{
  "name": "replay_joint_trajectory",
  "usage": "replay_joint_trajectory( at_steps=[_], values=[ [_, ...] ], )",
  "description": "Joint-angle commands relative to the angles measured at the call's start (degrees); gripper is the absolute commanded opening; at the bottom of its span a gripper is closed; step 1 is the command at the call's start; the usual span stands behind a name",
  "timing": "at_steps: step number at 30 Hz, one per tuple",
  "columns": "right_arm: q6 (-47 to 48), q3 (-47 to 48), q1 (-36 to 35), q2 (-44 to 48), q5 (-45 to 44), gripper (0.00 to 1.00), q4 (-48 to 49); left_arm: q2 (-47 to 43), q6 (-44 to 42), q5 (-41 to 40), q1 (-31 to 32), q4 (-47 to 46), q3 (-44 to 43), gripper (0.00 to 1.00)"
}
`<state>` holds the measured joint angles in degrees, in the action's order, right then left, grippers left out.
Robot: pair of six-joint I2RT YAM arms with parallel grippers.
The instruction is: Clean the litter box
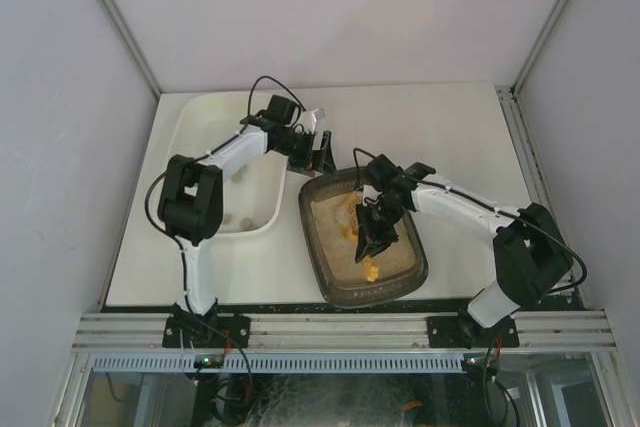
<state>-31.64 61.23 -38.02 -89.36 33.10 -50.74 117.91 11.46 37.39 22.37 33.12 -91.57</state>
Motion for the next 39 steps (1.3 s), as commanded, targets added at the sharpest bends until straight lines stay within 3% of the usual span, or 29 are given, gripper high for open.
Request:
replay_joint_trajectory(
  at_steps=[1, 6, 10, 22, 30, 34, 38, 39],
  values=[
    [9.36, 6.19, -2.65, 0.43, -10.26, 0.00, -13.20, -6.17, -4.08, -3.48, 0.04, 2.80, -4.39, 1.00],
    [12.16, 7.96, -6.33, -0.99, -18.11, 0.00, -15.53, -7.74, -5.48, -5.23, 0.04, 5.36, -5.30, 1.00],
    [11.67, 6.51, -8.48, -2.10, -20.92, 0.00, -11.92, -8.76, -6.19, -6.19, 0.00, 6.23, -5.06, 1.00],
    [10.51, 4.80, -5.76, -4.95, -20.59, 0.00, -1.14, -9.38, -7.14, -7.00, 0.07, 7.29, -5.13, 1.00],
    [10.03, 5.48, -4.83, -6.82, -19.97, 0.03, -1.53, -9.14, -7.16, -6.65, 0.13, 7.91, -5.84, 1.00],
    [9.06, 5.50, -5.71, -3.50, -23.48, 0.43, -3.89, -10.12, -7.25, -6.98, 0.13, 8.38, -6.63, 1.00],
    [8.31, 7.03, -5.91, -0.06, -26.80, 0.98, -6.32, -10.97, -7.53, -7.15, 0.07, 10.06, -9.00, 1.00],
    [8.20, 7.89, -6.11, 0.74, -27.91, 1.00, -7.02, -11.17, -7.65, -7.15, 0.12, 10.73, -9.85, 1.00]
  ],
)
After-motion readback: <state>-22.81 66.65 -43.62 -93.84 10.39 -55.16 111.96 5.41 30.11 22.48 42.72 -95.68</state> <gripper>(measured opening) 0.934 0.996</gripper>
